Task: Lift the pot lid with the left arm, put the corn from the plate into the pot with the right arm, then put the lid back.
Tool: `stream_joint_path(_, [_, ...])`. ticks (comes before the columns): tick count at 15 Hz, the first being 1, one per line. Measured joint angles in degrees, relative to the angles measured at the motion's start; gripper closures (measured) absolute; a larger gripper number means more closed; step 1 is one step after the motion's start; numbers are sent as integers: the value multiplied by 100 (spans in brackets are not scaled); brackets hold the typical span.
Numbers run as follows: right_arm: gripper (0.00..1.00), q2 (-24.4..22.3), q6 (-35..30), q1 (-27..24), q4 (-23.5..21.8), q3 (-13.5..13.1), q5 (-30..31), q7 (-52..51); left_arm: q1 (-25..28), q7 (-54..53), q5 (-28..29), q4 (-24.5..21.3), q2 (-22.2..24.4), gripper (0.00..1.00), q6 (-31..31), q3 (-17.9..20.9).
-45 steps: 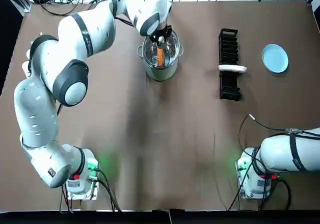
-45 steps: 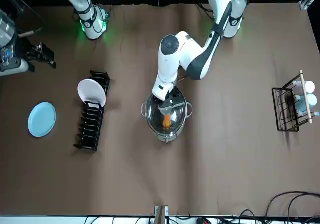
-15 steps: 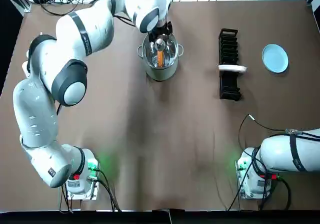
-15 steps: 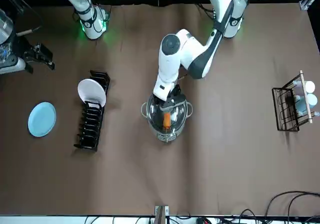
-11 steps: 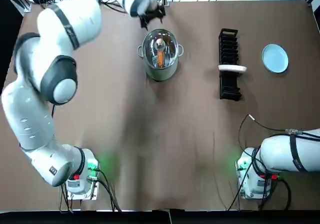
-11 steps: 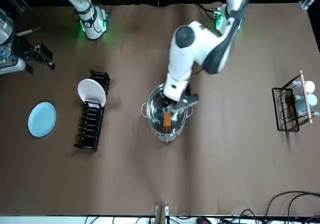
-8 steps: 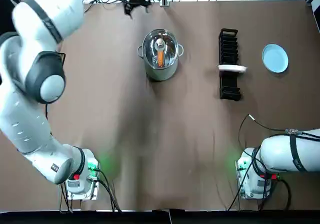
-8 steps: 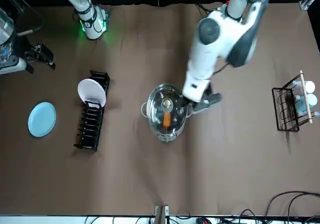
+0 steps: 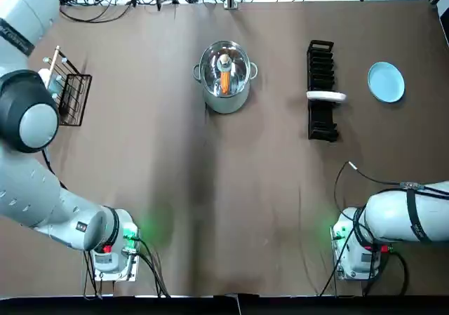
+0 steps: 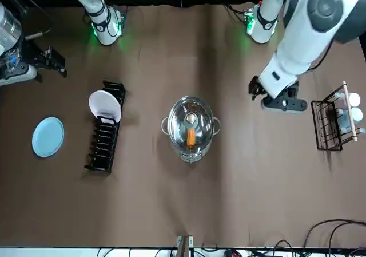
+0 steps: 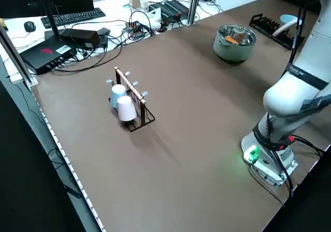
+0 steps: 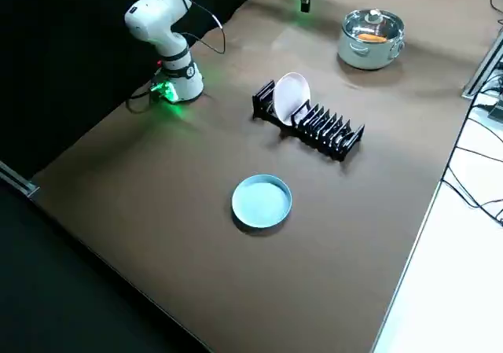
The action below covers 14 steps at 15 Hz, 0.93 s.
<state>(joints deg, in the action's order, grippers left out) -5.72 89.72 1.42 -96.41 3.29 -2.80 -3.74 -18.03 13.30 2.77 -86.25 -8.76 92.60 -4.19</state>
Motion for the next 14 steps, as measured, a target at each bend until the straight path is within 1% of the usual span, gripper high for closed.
stream_joint_path(3, [0,-77,-341,-25,1,-43,72,0,149,-481,-4,-2,124,0,-188,-2])
stream_joint_path(5, [0,-147,-508,-81,1,-82,80,0,166,-501,-12,-2,168,0,-210,-3])
stream_joint_path(8, [0,-170,-517,-285,12,-103,81,-33,259,-455,-13,-2,269,0,-307,16])
stream_joint_path(11, [0,-171,-501,-404,83,-106,82,-35,749,-545,-154,-37,420,0,-371,8])
stream_joint_path(14, [0,-171,-489,-427,132,-105,82,-36,1288,-793,-243,-283,707,0,-427,-70])
